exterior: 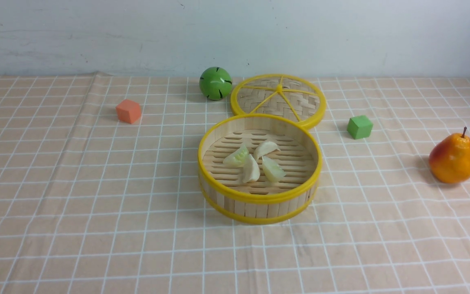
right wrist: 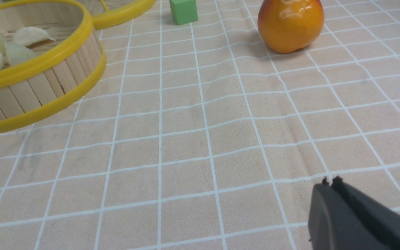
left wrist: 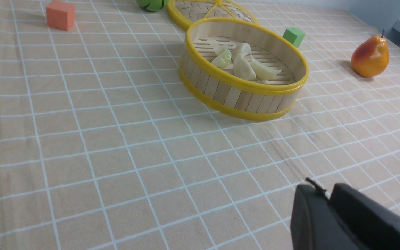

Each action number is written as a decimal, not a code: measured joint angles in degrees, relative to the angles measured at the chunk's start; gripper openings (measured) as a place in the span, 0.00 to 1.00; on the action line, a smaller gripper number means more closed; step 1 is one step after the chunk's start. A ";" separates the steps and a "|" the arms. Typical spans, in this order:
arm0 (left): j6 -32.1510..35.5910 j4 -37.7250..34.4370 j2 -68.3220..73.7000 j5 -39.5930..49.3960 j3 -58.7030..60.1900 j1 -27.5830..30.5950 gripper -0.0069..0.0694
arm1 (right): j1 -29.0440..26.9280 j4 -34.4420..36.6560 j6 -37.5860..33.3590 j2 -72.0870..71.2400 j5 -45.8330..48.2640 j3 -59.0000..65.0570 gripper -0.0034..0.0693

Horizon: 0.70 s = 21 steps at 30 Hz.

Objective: Put the dumplings into the steamer on the table with the brown tablecloth.

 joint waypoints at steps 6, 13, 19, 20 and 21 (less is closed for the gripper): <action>0.00 0.00 0.00 0.00 0.00 0.00 0.19 | 0.00 0.09 0.00 0.00 0.02 0.00 0.03; 0.00 0.00 0.00 0.00 0.00 0.00 0.20 | 0.00 0.13 0.00 0.00 0.07 0.00 0.03; 0.00 0.00 0.00 0.00 0.08 0.00 0.21 | 0.00 0.13 0.00 0.00 0.07 0.00 0.03; 0.00 0.00 0.00 -0.48 0.36 0.00 0.21 | 0.00 0.13 0.00 0.00 0.07 0.00 0.03; 0.00 0.00 0.00 -0.69 0.53 0.00 0.21 | 0.00 0.13 0.00 0.00 0.07 0.00 0.03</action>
